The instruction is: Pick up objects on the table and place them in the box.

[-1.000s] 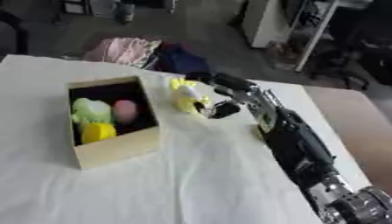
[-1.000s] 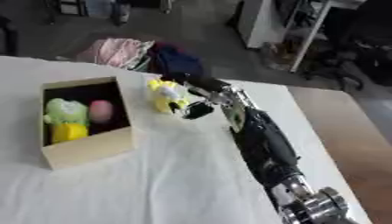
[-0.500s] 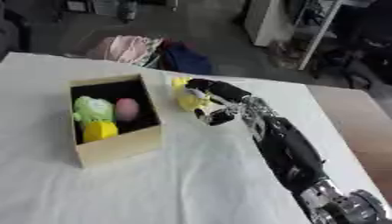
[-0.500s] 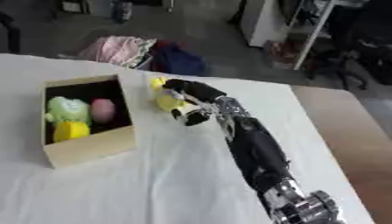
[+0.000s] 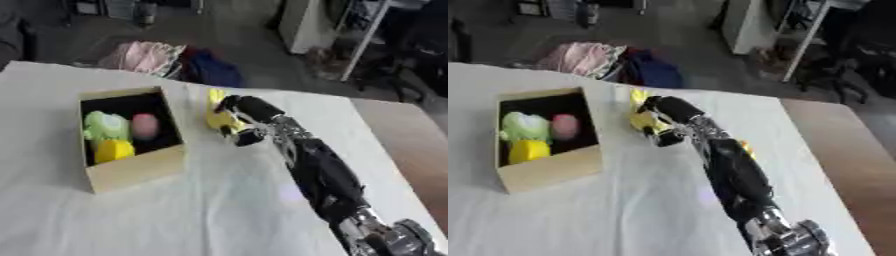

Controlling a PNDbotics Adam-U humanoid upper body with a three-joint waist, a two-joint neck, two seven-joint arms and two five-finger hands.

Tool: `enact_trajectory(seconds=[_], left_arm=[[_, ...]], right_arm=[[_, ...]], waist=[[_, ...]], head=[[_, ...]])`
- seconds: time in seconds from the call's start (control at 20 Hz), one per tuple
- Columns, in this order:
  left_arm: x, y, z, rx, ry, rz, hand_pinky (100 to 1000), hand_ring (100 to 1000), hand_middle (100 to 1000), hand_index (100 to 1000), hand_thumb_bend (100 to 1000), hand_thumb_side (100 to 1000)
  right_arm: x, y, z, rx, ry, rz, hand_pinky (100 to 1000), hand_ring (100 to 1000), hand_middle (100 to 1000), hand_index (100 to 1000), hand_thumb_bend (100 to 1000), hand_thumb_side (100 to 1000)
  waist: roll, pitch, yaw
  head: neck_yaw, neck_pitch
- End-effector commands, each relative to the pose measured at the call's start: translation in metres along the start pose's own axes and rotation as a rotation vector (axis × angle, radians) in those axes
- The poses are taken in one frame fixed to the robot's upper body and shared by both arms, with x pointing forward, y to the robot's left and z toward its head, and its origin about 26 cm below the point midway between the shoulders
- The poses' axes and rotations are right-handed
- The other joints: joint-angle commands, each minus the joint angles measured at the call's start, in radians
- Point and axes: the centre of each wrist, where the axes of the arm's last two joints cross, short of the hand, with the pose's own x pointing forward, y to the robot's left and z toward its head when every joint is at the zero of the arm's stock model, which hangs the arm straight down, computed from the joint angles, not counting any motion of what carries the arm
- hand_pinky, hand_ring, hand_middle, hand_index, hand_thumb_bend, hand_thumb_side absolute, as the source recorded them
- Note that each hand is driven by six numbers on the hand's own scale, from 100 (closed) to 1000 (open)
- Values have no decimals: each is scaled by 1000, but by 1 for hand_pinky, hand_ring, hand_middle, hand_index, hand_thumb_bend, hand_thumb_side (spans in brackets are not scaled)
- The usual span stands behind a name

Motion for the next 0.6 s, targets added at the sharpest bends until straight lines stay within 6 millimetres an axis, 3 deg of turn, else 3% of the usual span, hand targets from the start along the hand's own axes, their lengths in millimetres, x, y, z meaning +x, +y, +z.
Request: enact_trajectory(seconds=[0.05,0.2,0.6], left_arm=[[7,1,-6,-6,-32,-9,734,688,562,739,100,598],[7,2,-4,0,-28,-10,734,688,562,739,100,598],[6,4,-1,21,-19,-14,733,686,561,738,100,600]], right_arm=[[-7,-10,1,-132,27,-8,324,340,312,480,100,154],[-9,-18,1,-253,19,-37,268,279,248,418,100,127],[-10,-59,-6,-388,-127,-109,281,287,257,432,100,106]], waist=[[4,1,-4],[7,-3,-10],[17,-20,-27]], head=[[1,-11],[4,-9],[18,-2]])
